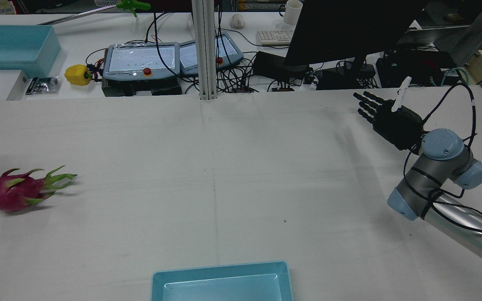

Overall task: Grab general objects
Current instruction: 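Move the left hand toward the pink dragon fruit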

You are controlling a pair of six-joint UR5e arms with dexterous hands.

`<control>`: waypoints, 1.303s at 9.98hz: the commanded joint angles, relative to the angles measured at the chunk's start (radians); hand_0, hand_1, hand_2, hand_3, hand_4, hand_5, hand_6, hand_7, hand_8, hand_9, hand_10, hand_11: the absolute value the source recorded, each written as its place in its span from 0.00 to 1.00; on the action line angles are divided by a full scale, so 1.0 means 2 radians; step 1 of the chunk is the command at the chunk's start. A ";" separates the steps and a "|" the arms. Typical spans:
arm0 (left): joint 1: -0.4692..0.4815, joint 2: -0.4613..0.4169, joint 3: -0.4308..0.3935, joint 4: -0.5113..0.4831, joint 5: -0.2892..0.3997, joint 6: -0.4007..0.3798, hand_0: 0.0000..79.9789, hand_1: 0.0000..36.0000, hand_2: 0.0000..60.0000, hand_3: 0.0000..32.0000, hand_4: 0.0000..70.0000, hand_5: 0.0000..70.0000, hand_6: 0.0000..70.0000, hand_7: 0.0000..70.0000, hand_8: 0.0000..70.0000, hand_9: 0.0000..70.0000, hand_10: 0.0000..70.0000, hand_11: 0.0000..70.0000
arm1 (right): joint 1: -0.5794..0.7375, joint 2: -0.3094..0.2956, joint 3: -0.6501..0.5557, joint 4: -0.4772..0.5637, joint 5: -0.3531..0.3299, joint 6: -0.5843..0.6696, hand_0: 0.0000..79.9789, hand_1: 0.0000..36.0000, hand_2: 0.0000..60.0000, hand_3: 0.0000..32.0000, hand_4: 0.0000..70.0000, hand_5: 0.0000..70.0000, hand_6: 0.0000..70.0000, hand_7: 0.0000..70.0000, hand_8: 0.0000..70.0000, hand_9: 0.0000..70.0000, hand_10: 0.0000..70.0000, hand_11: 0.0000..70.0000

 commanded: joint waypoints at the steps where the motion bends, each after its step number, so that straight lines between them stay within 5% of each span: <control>1: 0.000 -0.001 0.024 -0.015 -0.006 0.011 0.57 0.51 0.65 0.77 0.00 0.00 0.00 0.00 0.00 0.00 0.00 0.00 | 0.000 0.000 0.000 0.000 0.000 0.000 0.00 0.00 0.00 0.00 0.00 0.00 0.00 0.00 0.00 0.00 0.00 0.00; 2: 0.000 -0.002 0.022 -0.016 -0.006 0.011 0.57 0.53 0.71 0.75 0.00 0.00 0.00 0.00 0.00 0.00 0.00 0.00 | 0.000 0.000 0.000 0.000 0.000 0.000 0.00 0.00 0.00 0.00 0.00 0.00 0.00 0.00 0.00 0.00 0.00 0.00; 3: 0.001 -0.003 0.024 -0.015 -0.006 0.010 0.60 0.71 0.84 0.76 0.00 0.00 0.00 0.00 0.00 0.00 0.00 0.00 | 0.000 0.000 0.000 0.000 0.000 0.000 0.00 0.00 0.00 0.00 0.00 0.00 0.00 0.00 0.00 0.00 0.00 0.00; 4: 0.000 -0.003 0.021 -0.015 -0.006 0.010 0.80 1.00 1.00 0.82 0.00 0.00 0.00 0.00 0.00 0.00 0.00 0.00 | 0.000 0.000 0.000 0.000 0.000 0.000 0.00 0.00 0.00 0.00 0.00 0.00 0.00 0.00 0.00 0.00 0.00 0.00; 5: 0.001 -0.004 0.023 -0.014 -0.006 0.009 1.00 1.00 1.00 0.87 0.00 0.00 0.00 0.00 0.00 0.00 0.00 0.04 | 0.000 0.000 0.000 0.000 0.000 0.000 0.00 0.00 0.00 0.00 0.00 0.00 0.00 0.00 0.00 0.00 0.00 0.00; 6: -0.001 -0.007 0.016 -0.009 -0.002 0.005 1.00 1.00 1.00 0.86 0.00 0.00 0.00 0.00 0.00 0.00 0.00 0.06 | 0.000 0.000 0.000 0.000 0.000 0.000 0.00 0.00 0.00 0.00 0.00 0.00 0.00 0.00 0.00 0.00 0.00 0.00; 8: -0.009 -0.001 -0.005 0.006 -0.003 -0.003 1.00 1.00 1.00 0.64 0.03 0.00 0.00 0.00 0.00 0.00 0.01 0.10 | 0.000 0.000 0.000 0.000 0.000 0.000 0.00 0.00 0.00 0.00 0.00 0.00 0.00 0.00 0.00 0.00 0.00 0.00; 10: -0.047 0.013 -0.003 -0.030 -0.005 -0.057 1.00 1.00 1.00 0.00 0.34 0.00 0.04 0.00 0.01 0.00 0.05 0.15 | 0.000 0.000 0.000 0.000 -0.001 0.000 0.00 0.00 0.00 0.00 0.00 0.00 0.00 0.00 0.00 0.00 0.00 0.00; 11: -0.064 0.024 -0.005 -0.046 -0.006 -0.076 1.00 1.00 0.85 0.00 0.78 0.00 0.54 0.10 0.22 0.13 0.17 0.30 | 0.000 0.000 0.000 0.000 0.000 0.000 0.00 0.00 0.00 0.00 0.00 0.00 0.00 0.00 0.00 0.00 0.00 0.00; 12: -0.064 0.020 -0.002 -0.049 -0.005 -0.075 1.00 1.00 0.78 0.00 1.00 0.00 0.43 0.17 0.18 0.08 0.17 0.30 | 0.000 0.000 0.000 0.000 0.000 0.000 0.00 0.00 0.00 0.00 0.00 0.00 0.00 0.00 0.00 0.00 0.00 0.00; 13: -0.061 0.018 0.000 -0.050 0.000 -0.072 0.99 0.96 0.42 0.00 0.88 0.00 0.12 0.05 0.02 0.00 0.04 0.09 | 0.000 0.000 0.000 0.000 -0.001 0.000 0.00 0.00 0.00 0.00 0.00 0.00 0.00 0.00 0.00 0.00 0.00 0.00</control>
